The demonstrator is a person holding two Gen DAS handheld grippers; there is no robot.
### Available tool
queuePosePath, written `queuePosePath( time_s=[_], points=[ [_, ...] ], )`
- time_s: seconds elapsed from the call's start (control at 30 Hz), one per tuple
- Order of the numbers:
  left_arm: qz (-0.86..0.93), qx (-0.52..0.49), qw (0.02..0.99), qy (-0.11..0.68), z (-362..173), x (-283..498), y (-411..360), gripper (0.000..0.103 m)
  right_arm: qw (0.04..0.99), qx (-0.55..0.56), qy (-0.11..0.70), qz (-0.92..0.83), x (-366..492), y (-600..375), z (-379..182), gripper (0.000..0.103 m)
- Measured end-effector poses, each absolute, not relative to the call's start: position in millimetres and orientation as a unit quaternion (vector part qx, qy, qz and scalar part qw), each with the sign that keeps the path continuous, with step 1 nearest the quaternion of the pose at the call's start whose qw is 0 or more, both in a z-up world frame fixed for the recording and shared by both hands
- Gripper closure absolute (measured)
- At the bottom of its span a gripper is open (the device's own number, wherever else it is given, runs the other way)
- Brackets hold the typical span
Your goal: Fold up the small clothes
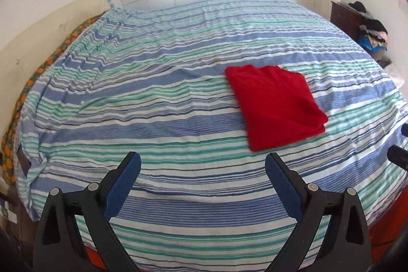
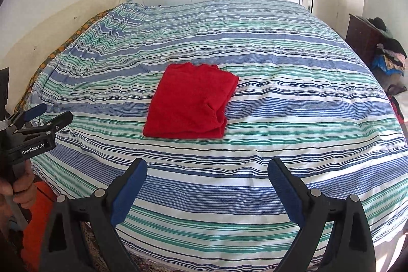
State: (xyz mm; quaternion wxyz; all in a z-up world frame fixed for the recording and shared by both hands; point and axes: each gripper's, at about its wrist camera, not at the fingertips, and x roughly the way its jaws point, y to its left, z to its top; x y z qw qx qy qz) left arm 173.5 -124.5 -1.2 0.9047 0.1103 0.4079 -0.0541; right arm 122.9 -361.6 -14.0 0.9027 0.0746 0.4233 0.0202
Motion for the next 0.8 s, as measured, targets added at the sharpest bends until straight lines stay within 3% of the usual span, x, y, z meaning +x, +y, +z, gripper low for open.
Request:
queuePosePath(
  time_s=[0.8],
  points=[
    [-0.080,0.094,0.874,0.471,-11.9,147.7,-123.1,0.005,0.891,-0.014,0.454,0.015,107.3,-319.6,8.2,0.008]
  ],
)
